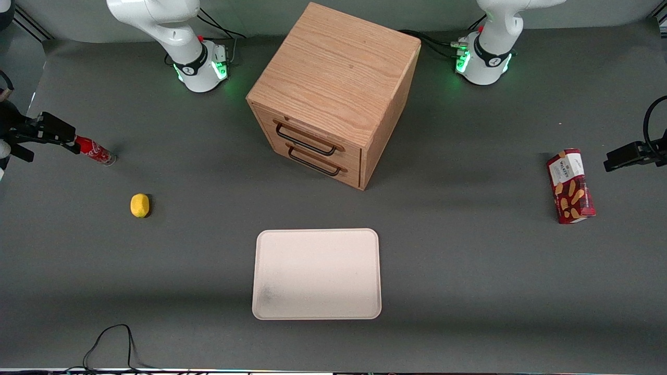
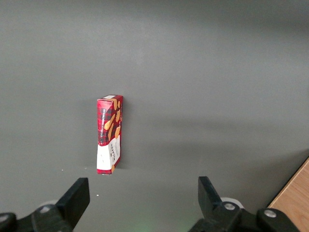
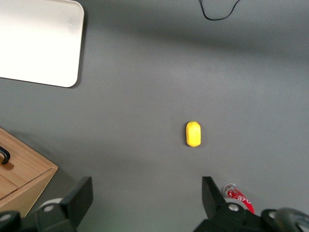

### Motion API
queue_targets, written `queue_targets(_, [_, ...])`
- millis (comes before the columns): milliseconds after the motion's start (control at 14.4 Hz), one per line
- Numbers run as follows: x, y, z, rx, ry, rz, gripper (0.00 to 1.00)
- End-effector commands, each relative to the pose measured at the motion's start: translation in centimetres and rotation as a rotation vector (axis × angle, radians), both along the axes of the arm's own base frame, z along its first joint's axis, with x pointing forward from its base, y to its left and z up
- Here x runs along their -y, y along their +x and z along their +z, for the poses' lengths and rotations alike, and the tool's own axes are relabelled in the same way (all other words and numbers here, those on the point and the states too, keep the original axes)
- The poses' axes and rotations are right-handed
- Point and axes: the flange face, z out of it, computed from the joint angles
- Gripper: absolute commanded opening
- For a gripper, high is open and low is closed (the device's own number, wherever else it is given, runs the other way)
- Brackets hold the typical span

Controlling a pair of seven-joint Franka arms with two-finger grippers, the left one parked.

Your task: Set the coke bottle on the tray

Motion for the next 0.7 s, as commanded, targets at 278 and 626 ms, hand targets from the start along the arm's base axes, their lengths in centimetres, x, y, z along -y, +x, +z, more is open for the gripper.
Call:
queue_targets(278, [-0.18, -0.09, 0.68, -0.009, -0.011, -0.009, 1.00])
queue_targets(626, [-0.10, -0.21, 0.69, -0.010, -0.011, -0.011, 1.00])
